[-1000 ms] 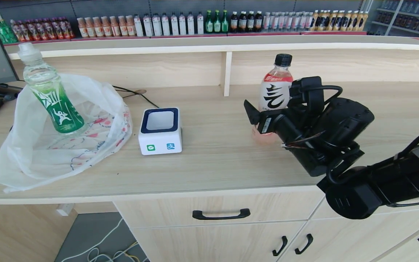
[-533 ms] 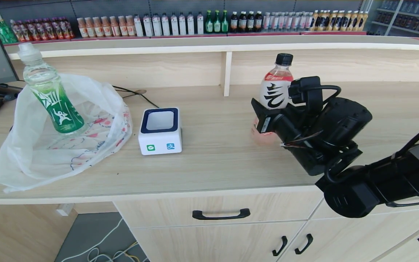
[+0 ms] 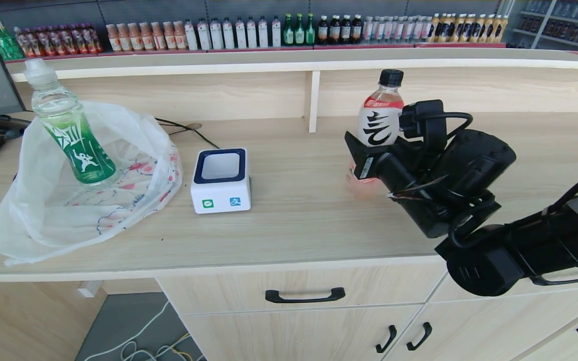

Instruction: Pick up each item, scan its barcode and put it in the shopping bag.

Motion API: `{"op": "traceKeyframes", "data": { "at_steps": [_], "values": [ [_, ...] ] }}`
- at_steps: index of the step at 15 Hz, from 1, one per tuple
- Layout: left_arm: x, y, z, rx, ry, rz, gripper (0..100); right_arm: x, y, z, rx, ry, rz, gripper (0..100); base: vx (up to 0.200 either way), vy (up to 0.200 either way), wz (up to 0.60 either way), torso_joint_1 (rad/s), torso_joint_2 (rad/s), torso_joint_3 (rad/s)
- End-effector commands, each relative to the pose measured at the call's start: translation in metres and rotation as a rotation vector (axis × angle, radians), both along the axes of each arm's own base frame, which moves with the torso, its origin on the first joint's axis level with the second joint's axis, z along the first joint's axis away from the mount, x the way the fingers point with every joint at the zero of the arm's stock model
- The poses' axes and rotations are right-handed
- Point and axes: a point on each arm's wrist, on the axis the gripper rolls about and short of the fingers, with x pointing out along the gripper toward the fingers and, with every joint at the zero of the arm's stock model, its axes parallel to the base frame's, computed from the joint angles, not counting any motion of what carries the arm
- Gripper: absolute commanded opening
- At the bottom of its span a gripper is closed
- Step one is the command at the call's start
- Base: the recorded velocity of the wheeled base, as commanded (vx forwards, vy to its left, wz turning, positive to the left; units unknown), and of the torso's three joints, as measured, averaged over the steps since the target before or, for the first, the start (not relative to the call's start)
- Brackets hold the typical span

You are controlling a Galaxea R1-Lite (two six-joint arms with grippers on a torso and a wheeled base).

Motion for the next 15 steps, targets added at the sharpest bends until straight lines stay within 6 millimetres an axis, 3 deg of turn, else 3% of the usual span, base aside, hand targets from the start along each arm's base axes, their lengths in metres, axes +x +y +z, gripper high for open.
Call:
{"op": "traceKeyframes", "data": {
  "at_steps": [1, 5, 9, 15],
  "values": [
    [0.000, 0.000, 0.000, 0.000, -0.001, 0.001, 100, -0.004, -0.001, 0.008, 0.010, -0.023, 0.009, 0, 0.000, 0.000, 0.00, 0.000, 0.00, 0.000],
    [0.000, 0.000, 0.000, 0.000, -0.001, 0.001, 100, -0.017, -0.001, 0.017, 0.016, -0.033, 0.028, 0, 0.000, 0.000, 0.00, 0.000, 0.00, 0.000],
    [0.000, 0.000, 0.000, 0.000, -0.001, 0.001, 100, -0.050, -0.015, 0.024, -0.026, -0.038, 0.029, 0, 0.000, 0.000, 0.00, 0.000, 0.00, 0.000],
    [0.000, 0.000, 0.000, 0.000, -0.001, 0.001, 100, -0.143, -0.073, 0.021, -0.090, -0.033, 0.021, 0, 0.000, 0.000, 0.00, 0.000, 0.00, 0.000]
  ]
}}
